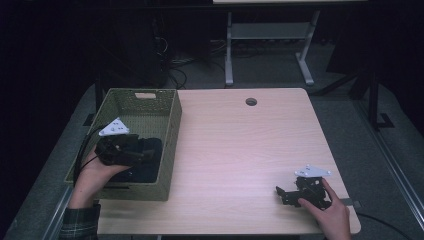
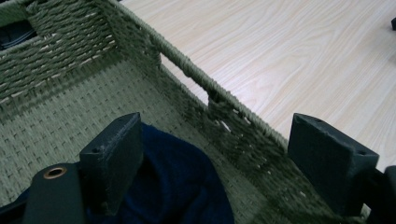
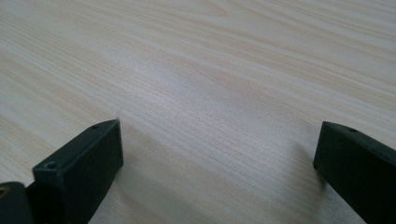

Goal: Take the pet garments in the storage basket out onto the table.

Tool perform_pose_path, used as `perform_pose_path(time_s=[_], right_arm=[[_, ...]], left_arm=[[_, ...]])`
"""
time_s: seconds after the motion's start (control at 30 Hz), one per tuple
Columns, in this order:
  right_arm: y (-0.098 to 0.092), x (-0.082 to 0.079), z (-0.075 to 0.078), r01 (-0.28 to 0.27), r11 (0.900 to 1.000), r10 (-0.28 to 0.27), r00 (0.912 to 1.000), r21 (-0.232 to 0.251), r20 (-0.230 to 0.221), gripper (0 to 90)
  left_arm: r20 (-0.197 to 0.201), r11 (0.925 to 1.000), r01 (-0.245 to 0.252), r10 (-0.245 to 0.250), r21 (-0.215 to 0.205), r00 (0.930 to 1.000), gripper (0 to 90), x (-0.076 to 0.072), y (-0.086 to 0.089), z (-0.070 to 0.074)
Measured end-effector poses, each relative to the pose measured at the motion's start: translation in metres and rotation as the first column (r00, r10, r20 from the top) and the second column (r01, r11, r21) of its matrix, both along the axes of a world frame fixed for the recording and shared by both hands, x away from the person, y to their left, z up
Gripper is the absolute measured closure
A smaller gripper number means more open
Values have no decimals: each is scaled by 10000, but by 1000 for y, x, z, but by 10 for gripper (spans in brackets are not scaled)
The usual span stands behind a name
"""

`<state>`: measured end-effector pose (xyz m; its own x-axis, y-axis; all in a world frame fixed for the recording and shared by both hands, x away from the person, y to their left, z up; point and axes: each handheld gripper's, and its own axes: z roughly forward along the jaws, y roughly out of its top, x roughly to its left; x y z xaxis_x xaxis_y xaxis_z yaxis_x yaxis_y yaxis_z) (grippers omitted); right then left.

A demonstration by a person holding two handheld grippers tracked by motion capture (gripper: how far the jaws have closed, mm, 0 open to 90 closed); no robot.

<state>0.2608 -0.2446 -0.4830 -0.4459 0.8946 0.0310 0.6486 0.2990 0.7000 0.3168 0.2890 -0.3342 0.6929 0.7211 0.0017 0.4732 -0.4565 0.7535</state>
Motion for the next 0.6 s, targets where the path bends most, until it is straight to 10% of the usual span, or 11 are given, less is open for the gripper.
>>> perform_pose_path(time_s=[0.6], right_arm=[[0, 0, 0, -14, 10000, 14, 10000, -16, 3, 11]], left_arm=[[-634, 9911, -648, 725, 1159, 9954, 176, 7, 24, -17]])
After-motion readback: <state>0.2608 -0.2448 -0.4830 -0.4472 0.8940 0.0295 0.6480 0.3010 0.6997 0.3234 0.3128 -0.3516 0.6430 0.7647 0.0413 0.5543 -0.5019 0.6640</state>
